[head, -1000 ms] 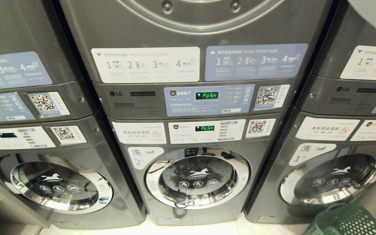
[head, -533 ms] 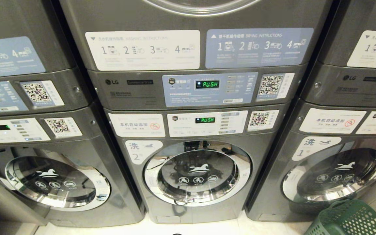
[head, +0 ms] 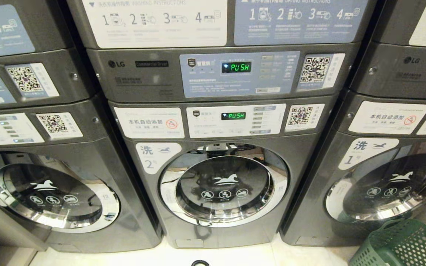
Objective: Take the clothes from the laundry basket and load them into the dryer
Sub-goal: Close the dryer
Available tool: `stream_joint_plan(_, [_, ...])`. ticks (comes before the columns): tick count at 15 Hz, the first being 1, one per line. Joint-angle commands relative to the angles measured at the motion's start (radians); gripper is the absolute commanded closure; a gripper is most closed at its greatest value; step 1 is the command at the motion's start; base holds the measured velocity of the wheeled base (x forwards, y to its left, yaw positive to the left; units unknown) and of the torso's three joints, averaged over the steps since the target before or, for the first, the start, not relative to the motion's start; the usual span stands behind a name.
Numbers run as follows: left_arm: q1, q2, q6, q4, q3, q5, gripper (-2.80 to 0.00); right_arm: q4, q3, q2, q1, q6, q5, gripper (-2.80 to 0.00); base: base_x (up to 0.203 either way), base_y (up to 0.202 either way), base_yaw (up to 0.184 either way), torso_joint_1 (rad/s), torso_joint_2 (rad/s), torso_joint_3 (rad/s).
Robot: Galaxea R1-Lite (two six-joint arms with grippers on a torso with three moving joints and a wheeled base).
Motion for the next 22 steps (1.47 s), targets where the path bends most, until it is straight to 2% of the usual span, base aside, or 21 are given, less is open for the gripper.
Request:
stream_joint_plan(1, [0.0, 0.0, 0.0, 0.0, 0.0, 0.001, 0.0, -0.001, 0.001, -0.001, 0.0, -0.002, 0.0, 0.0, 0.0, 0.0, 0.0, -0.258, 0.53, 0.281])
stream_joint_plan(22, [0.0, 0.0, -0.001, 0.0, 0.0, 0.001, 0.0, 0.001, 0.001, 0.001, 0.001, 0.008, 0.0, 0.0, 0.0, 0.0, 0.0, -0.228, 0.48, 0.254])
